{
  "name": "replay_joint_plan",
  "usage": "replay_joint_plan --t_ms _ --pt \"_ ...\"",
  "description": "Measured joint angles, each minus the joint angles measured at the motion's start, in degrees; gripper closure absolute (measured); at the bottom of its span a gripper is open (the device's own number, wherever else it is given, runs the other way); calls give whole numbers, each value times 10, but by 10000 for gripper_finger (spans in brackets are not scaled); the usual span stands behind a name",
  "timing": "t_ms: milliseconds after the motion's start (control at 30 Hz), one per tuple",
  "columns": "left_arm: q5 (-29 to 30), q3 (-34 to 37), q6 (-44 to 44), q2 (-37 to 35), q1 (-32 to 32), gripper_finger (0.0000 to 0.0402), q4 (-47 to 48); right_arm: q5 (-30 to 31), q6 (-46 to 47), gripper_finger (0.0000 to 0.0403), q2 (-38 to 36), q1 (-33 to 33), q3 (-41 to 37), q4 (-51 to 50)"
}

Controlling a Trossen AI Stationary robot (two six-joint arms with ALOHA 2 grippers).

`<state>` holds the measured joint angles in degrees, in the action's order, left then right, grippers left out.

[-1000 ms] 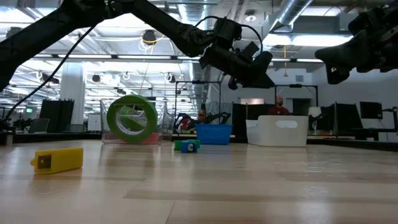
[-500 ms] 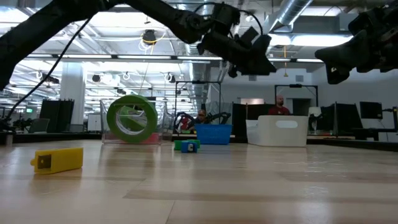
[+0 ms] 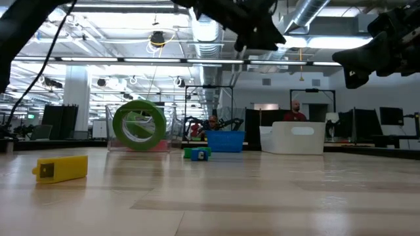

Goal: Pick and place Stapler, Stapler remover, tape
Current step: Put the yellow stapler into the blue bin

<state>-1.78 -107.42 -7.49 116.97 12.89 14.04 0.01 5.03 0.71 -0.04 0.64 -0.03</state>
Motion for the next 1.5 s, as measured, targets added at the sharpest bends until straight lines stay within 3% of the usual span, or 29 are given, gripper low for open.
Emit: replay_joint_plan --t_ms 233,733,967,1233,1500 --pt "0 60 0 -60 -36 184 49 0 0 403 0 0 0 0" --pt "0 284 0 -183 -110 179 52 0 0 403 0 0 0 0" --pt "0 368 -42 -212 -130 183 53 0 0 403 0 0 0 0" --pt "0 430 -40 -221 -132 185 53 0 0 403 0 0 0 0" --pt "0 445 -9 -221 -161 187 74 0 0 403 0 0 0 0"
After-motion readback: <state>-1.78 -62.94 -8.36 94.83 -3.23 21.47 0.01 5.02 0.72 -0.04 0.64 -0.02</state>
